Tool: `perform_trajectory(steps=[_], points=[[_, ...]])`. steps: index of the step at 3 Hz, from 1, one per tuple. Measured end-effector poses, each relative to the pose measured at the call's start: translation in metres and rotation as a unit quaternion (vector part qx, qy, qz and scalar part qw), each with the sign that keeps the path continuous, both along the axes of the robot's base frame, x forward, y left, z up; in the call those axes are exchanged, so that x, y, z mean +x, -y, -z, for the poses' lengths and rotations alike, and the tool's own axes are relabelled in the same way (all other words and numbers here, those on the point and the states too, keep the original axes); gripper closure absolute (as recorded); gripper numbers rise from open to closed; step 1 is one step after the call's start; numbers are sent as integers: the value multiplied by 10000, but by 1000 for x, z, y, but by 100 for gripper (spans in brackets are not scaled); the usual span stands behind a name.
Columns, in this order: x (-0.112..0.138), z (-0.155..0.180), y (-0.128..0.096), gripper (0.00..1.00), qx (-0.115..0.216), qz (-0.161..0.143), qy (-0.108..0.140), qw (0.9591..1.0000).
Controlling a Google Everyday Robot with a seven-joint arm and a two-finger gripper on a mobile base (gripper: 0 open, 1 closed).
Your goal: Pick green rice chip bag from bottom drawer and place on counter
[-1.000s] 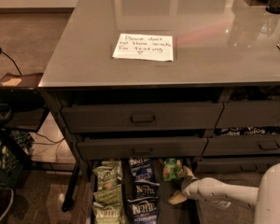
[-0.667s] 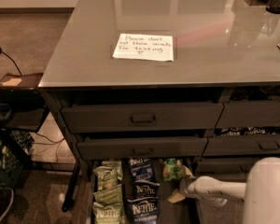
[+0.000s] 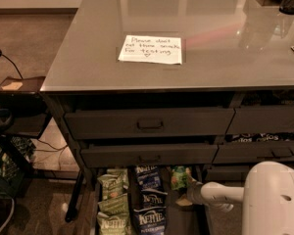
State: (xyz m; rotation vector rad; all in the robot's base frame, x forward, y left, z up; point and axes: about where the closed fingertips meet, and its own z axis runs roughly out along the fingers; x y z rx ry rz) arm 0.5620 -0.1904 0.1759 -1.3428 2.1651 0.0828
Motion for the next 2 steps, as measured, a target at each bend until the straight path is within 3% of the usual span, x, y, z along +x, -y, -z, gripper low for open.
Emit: perform_trajectory(steps=[1,2], points=[[9,6,0,18,-17,-15,33,10000],[18,11,-2,24,-18,-83,119,9999]])
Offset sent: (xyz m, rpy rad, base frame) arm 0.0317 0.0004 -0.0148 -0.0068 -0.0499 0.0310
